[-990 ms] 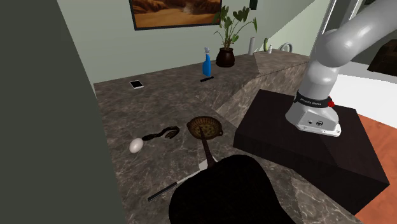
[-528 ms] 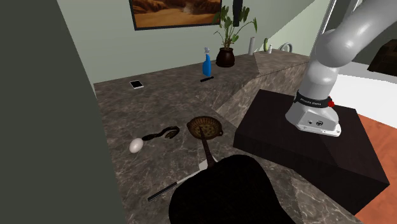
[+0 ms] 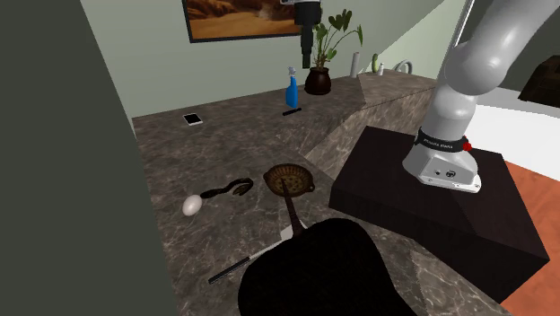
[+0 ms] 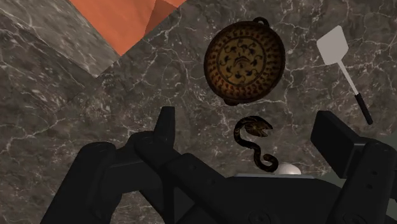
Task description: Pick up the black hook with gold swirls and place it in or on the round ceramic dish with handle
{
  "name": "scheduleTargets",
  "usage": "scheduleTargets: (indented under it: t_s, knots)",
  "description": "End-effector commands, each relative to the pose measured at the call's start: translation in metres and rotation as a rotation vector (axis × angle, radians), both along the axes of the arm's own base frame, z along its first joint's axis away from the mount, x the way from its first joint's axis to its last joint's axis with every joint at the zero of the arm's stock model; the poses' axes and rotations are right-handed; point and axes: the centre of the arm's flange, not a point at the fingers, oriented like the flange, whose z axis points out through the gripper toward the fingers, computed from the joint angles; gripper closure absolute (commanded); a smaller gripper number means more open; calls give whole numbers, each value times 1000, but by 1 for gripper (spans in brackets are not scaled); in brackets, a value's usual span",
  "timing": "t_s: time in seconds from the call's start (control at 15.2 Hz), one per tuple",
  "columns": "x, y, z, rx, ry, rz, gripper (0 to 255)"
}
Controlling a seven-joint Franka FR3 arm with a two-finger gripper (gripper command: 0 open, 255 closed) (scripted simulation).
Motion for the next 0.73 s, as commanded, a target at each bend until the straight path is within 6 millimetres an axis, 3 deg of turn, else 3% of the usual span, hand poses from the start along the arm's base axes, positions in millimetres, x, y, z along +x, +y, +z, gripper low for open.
scheduleTargets:
  t_s: [0.0,0.66]
  knots:
    - [15,9,-20,2,0,32,0]
    - [83,73,-117,10,6,189,0]
